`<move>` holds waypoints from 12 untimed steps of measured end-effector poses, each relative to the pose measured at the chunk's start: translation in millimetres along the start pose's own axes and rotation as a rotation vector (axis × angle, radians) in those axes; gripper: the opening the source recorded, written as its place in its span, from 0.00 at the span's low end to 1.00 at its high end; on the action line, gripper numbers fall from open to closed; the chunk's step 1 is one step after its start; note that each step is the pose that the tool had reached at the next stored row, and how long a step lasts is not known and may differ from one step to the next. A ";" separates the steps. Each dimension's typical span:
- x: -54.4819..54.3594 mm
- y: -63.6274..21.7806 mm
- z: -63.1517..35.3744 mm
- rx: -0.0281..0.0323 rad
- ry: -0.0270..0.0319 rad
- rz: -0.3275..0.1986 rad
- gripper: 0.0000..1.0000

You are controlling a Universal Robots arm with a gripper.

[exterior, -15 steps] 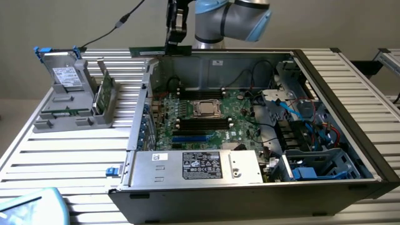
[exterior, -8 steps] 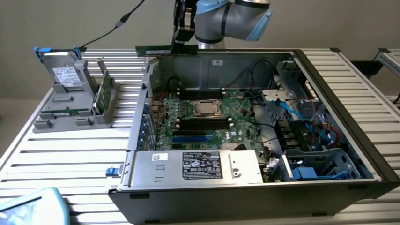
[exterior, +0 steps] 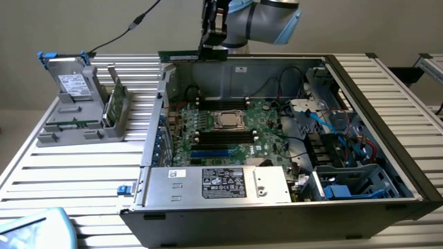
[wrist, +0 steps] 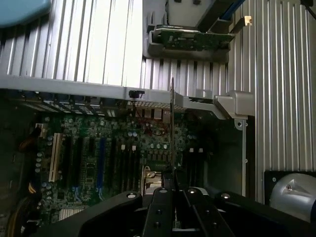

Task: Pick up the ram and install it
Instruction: 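Pick up the ram and move it above insertion slot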

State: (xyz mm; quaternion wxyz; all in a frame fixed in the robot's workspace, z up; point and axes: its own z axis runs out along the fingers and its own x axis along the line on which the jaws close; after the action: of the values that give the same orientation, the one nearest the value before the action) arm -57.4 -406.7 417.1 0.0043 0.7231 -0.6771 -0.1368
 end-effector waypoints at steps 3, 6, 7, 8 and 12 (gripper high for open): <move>4.2 -13.0 -3.9 -0.0002 0.0001 0.000 0.13; 8.5 -25.9 -7.5 -0.0002 0.0000 0.000 0.13; 10.0 -29.8 -8.6 -0.0002 -0.0001 0.000 0.13; 11.5 -33.4 -9.7 -0.0002 -0.0001 0.000 0.13; 17.8 -45.2 -13.6 -0.0003 0.0001 0.000 0.13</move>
State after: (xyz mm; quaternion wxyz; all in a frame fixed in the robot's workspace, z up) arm -9.7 -422.8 418.1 0.0045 0.7230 -0.6771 -0.1369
